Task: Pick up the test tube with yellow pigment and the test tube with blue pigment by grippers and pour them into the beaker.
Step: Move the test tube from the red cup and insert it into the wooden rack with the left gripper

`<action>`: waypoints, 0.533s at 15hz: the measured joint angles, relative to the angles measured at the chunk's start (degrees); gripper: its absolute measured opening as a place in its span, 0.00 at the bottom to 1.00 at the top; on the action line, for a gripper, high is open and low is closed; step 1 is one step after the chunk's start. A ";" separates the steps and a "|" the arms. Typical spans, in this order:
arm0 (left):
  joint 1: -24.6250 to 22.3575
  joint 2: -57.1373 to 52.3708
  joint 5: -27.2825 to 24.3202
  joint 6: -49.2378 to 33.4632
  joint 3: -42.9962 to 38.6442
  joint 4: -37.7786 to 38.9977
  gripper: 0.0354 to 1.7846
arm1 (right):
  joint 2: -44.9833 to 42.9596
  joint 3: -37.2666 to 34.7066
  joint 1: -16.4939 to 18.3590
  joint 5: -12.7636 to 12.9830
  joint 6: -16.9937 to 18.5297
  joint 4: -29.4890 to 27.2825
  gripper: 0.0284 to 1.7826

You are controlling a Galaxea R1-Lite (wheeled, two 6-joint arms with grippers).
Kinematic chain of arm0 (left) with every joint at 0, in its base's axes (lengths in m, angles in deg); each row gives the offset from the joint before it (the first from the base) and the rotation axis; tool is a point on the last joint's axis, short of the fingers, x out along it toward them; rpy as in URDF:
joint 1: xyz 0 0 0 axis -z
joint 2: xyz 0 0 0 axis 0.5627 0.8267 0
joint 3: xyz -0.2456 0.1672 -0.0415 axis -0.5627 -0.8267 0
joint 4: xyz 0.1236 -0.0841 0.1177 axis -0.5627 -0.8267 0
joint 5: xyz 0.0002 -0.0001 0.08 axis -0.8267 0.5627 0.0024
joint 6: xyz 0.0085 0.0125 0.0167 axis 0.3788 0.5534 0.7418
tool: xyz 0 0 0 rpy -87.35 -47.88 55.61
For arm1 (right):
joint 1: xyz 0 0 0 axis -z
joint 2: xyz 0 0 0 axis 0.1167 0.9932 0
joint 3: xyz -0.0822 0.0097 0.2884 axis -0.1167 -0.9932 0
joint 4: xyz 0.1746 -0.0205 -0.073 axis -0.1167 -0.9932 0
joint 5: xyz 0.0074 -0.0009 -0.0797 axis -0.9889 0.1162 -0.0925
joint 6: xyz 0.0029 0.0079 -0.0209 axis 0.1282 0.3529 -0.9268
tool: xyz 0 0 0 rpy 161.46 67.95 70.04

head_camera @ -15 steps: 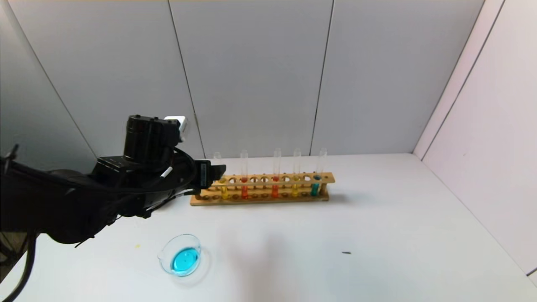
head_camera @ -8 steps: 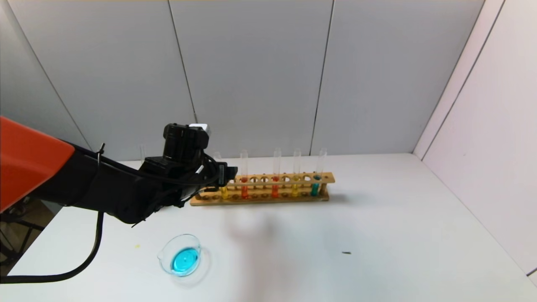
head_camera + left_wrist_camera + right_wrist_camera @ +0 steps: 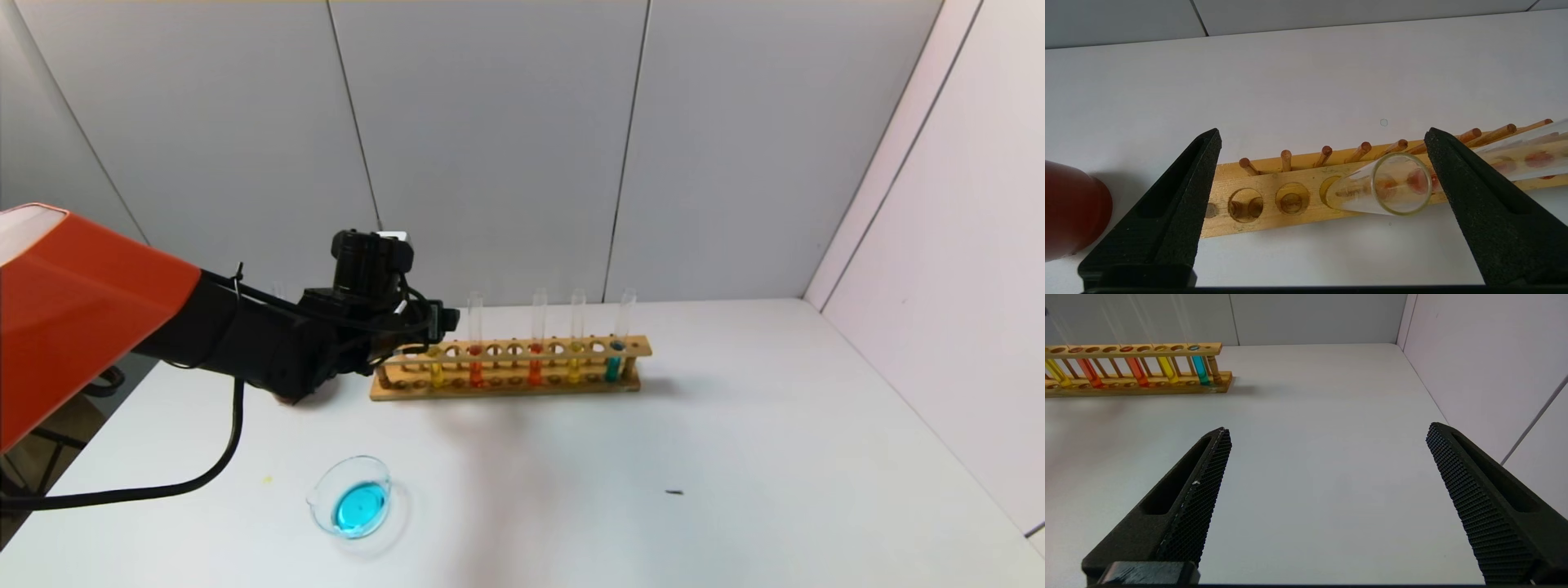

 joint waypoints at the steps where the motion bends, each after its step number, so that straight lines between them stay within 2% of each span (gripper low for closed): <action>1: -0.02 0.43 -0.02 0.00 0.48 -0.04 0.98 | 0.00 0.00 0.00 -0.02 0.01 0.00 0.98; 5: 0.41 1.35 0.02 -0.06 0.91 -0.06 0.96 | 0.00 0.00 0.00 -0.02 0.01 0.00 0.98; 8: 1.16 1.35 0.05 -0.06 0.30 -0.06 0.82 | 0.00 0.00 0.00 0.00 0.01 0.00 0.98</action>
